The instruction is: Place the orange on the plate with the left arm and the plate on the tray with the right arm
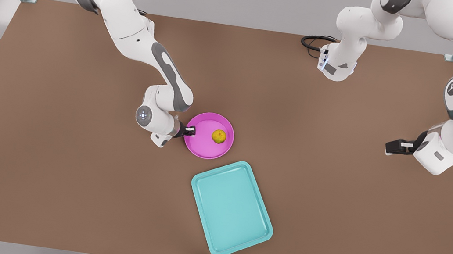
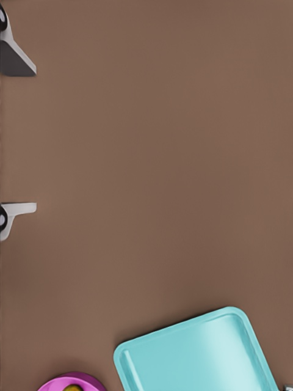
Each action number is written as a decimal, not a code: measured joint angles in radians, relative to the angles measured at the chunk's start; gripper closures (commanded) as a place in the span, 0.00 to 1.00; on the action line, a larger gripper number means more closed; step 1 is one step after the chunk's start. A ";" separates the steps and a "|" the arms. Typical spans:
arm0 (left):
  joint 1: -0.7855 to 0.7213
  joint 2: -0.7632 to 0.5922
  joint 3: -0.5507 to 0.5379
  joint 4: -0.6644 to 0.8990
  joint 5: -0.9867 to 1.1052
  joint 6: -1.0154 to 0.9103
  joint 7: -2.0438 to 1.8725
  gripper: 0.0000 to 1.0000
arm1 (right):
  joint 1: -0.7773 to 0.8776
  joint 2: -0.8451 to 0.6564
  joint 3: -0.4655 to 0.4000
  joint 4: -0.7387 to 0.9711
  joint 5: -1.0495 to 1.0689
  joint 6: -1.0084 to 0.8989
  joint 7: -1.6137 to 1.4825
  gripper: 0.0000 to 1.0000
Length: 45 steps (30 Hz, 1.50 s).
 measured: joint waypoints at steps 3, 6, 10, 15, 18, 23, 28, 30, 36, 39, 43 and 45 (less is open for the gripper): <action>-0.004 -0.002 -0.003 -0.001 -0.011 -0.011 0.007 0.00 | 0.002 0.000 0.000 0.010 0.000 -0.006 -0.004 0.73; -0.004 -0.005 -0.005 -0.002 -0.016 -0.023 0.013 0.00 | 0.003 -0.002 0.000 0.014 0.003 -0.014 -0.011 0.79; -0.005 -0.006 -0.005 -0.004 -0.019 -0.032 0.020 0.00 | 0.003 -0.011 0.000 0.025 0.005 -0.024 -0.019 0.79; -0.006 -0.006 -0.004 -0.005 -0.019 -0.039 0.027 0.00 | -0.025 -0.009 0.000 0.143 0.026 -0.071 -0.025 0.79; -0.006 -0.012 -0.005 -0.006 -0.019 -0.042 0.029 0.00 | -0.049 0.011 -0.001 0.244 0.040 -0.123 -0.026 0.79; -0.008 -0.016 -0.005 -0.005 -0.019 -0.054 0.033 0.00 | -0.053 0.201 -0.002 0.560 0.048 -0.185 -0.015 0.79; -0.008 -0.015 -0.005 -0.005 -0.019 -0.059 0.035 0.00 | -0.049 0.425 -0.002 0.882 0.044 -0.206 0.008 0.79; -0.008 -0.014 -0.005 -0.005 -0.019 -0.060 0.036 0.00 | -0.049 0.471 -0.002 0.949 0.042 -0.209 0.018 0.79; -0.008 -0.014 -0.005 -0.005 -0.018 -0.062 0.038 0.00 | -0.028 0.586 0.000 1.108 0.041 -0.214 0.051 0.42; -0.008 -0.015 -0.005 -0.005 -0.018 -0.063 0.038 0.00 | -0.018 0.600 0.000 1.122 0.038 -0.212 0.071 0.00; -0.007 -0.014 -0.005 -0.005 -0.018 -0.063 0.038 0.00 | -0.006 0.579 -0.028 1.117 0.030 -0.232 0.094 0.00; -0.007 -0.013 -0.005 -0.006 -0.018 -0.064 0.038 0.00 | -0.014 0.514 -0.126 1.148 0.025 -0.350 0.103 0.00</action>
